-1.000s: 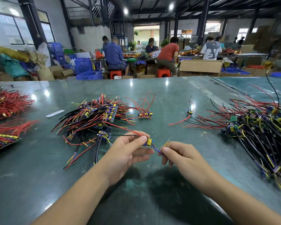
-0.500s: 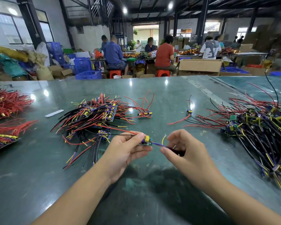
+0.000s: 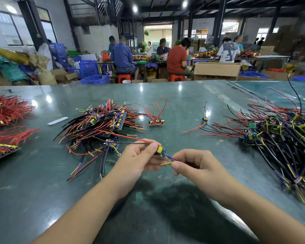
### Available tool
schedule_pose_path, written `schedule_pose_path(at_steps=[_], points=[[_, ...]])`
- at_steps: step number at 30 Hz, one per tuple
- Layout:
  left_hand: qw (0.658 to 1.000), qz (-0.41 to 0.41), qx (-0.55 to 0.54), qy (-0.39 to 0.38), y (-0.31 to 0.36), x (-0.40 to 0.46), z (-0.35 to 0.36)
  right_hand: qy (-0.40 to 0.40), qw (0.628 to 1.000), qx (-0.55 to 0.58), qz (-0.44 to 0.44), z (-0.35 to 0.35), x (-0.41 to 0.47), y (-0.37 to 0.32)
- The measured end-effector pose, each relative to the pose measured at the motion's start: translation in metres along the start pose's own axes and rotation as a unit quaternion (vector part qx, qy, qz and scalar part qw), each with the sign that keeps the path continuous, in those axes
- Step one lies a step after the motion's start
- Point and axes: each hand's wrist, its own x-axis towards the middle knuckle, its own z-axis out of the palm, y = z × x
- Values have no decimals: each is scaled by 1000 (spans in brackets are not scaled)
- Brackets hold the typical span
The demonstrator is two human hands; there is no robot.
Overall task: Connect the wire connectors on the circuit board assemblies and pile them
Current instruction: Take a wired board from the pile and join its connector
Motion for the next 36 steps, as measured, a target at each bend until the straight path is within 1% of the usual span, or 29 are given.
schedule_pose_path(at_steps=[3,8,10,13,17,25,28,31,34,36], points=[[999,-6,-46,-4,2,0,3,24,1000,14,7,0,1,1],[996,0,-86,5,0,0,6,97,993,-71,16,0,5,6],[996,2,-89,11,-1,1,7,112,991,-78,15,2,4,6],[997,8,-81,17,-1,2,6,92,994,-49,31,1,3,1],[998,17,-63,14,0,1,5,44,995,-63,55,-5,3,-2],[999,12,-29,10,3,-1,4,15,998,-36,47,-11,2,-3],[1000,3,-1,2,4,-2,2,-2,997,-75,35,-11,3,-2],[997,14,75,-6,1,-3,1,-24,990,-129,43,-11,3,1],[982,73,176,-18,0,-4,1,-34,980,-185,63,-10,3,6],[969,113,217,-25,1,-5,1,-22,976,-201,75,-9,4,8]])
